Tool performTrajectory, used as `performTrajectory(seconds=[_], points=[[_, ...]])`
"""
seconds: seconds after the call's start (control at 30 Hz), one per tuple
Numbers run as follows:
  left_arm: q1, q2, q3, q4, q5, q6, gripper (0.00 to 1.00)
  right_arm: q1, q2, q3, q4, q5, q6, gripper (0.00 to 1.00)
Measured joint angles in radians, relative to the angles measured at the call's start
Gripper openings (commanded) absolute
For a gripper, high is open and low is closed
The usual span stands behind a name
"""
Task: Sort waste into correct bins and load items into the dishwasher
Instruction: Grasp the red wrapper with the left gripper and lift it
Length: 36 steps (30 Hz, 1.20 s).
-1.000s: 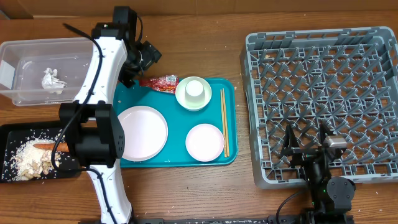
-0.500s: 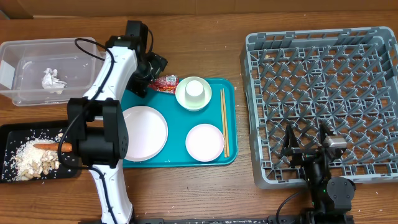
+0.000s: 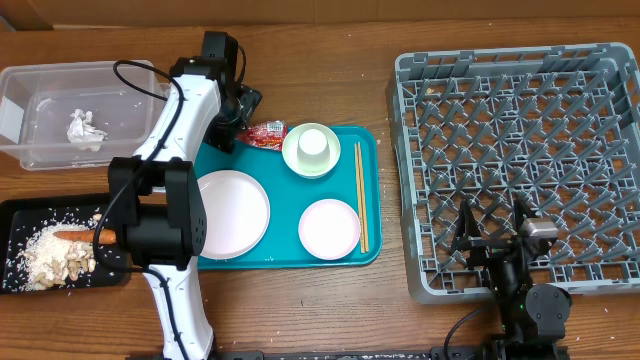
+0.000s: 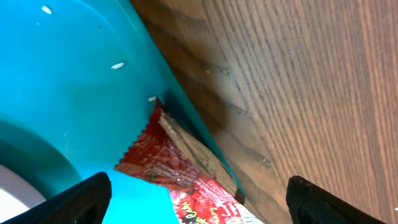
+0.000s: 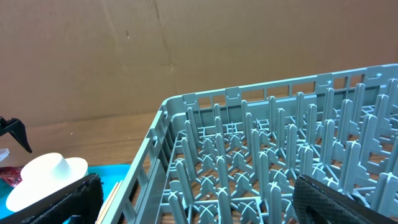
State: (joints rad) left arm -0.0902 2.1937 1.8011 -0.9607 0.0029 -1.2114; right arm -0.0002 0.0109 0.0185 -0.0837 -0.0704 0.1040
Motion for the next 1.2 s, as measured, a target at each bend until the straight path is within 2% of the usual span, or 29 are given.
performTrajectory(seconds=[0.47, 0.57, 0.67, 0.83, 0.97, 1.07, 1.2], points=[[0.0, 0.031, 0.0, 0.015, 0.005, -0.017, 0.75, 0.0, 0.0, 0.0, 0.0, 0.0, 0.0, 1.0], [0.0, 0.038, 0.0, 0.015, 0.008, -0.018, 0.63, 0.0, 0.0, 0.0, 0.0, 0.0, 0.0, 1.0], [0.0, 0.039, 0.0, 0.015, 0.01, -0.018, 0.44, 0.0, 0.0, 0.0, 0.0, 0.0, 0.0, 1.0], [0.0, 0.039, 0.0, 0.015, 0.009, -0.001, 0.3, 0.0, 0.0, 0.0, 0.0, 0.0, 0.0, 1.0], [0.0, 0.039, 0.0, 0.01, 0.007, 0.023, 0.13, 0.0, 0.0, 0.0, 0.0, 0.0, 0.001, 1.0], [0.0, 0.039, 0.0, 0.005, 0.007, 0.04, 0.04, 0.0, 0.0, 0.0, 0.0, 0.0, 0.0, 1.0], [0.0, 0.039, 0.0, -0.004, 0.007, 0.044, 0.04, 0.0, 0.0, 0.0, 0.0, 0.0, 0.0, 1.0]])
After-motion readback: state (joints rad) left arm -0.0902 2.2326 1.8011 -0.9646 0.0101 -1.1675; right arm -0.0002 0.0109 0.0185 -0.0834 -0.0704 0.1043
